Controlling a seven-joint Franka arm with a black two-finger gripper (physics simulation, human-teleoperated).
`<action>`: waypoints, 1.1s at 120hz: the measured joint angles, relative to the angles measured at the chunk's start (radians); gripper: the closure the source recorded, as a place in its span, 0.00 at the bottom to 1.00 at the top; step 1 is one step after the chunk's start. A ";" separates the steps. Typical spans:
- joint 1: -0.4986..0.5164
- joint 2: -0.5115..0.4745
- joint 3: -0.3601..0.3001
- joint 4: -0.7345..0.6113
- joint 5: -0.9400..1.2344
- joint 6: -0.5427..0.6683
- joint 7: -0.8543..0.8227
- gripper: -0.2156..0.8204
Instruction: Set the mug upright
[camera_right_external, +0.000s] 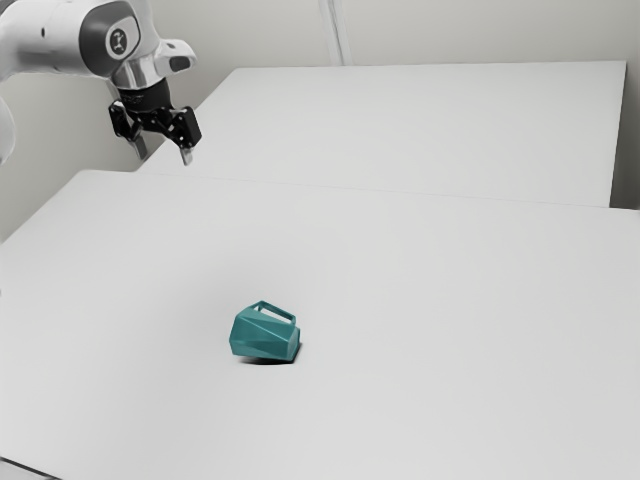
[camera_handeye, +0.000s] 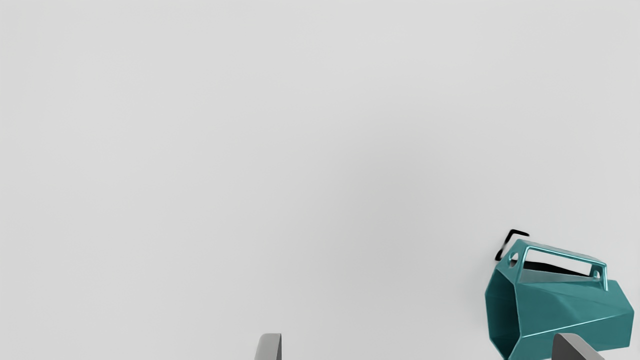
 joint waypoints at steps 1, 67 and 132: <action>0.000 0.000 0.000 0.000 0.000 0.000 0.000 0.22; 0.011 -0.256 0.097 -0.515 -0.375 0.299 0.002 0.22; 0.000 -0.262 0.298 -0.851 -0.749 0.447 0.240 0.22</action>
